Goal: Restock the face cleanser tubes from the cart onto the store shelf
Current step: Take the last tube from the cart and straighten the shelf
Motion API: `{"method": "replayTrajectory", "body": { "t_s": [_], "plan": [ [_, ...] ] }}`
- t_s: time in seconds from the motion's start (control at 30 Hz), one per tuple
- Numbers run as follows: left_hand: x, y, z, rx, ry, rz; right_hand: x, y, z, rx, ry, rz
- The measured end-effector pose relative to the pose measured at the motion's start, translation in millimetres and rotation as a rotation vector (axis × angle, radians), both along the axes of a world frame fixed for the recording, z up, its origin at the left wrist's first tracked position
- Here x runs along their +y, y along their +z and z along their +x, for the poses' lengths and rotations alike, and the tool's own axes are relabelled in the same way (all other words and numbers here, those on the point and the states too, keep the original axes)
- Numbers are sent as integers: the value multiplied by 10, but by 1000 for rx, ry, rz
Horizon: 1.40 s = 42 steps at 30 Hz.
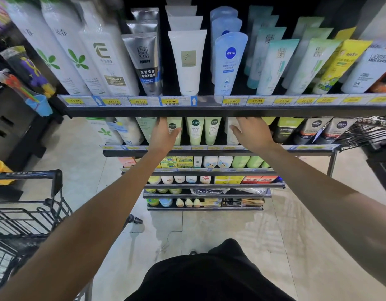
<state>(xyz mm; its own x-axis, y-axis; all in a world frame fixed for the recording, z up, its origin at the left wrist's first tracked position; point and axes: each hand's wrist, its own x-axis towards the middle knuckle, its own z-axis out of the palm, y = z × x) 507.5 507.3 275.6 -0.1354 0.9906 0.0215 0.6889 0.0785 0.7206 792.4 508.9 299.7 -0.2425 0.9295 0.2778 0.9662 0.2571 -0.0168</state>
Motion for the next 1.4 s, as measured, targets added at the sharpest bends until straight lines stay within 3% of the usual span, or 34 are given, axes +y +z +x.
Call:
{"method": "replayTrajectory", "body": {
  "t_s": [0.2, 1.0, 1.4],
  "plan": [
    [39, 20, 25, -7, 26, -15, -47, 72, -204, -79, 79, 89],
    [-290, -99, 2, -22, -7, 141, 93, 86, -488, -27, -28, -75],
    [-329, -86, -597, 91, 195, 171, 48, 34, -394, -116, 19, -3]
  ]
}}
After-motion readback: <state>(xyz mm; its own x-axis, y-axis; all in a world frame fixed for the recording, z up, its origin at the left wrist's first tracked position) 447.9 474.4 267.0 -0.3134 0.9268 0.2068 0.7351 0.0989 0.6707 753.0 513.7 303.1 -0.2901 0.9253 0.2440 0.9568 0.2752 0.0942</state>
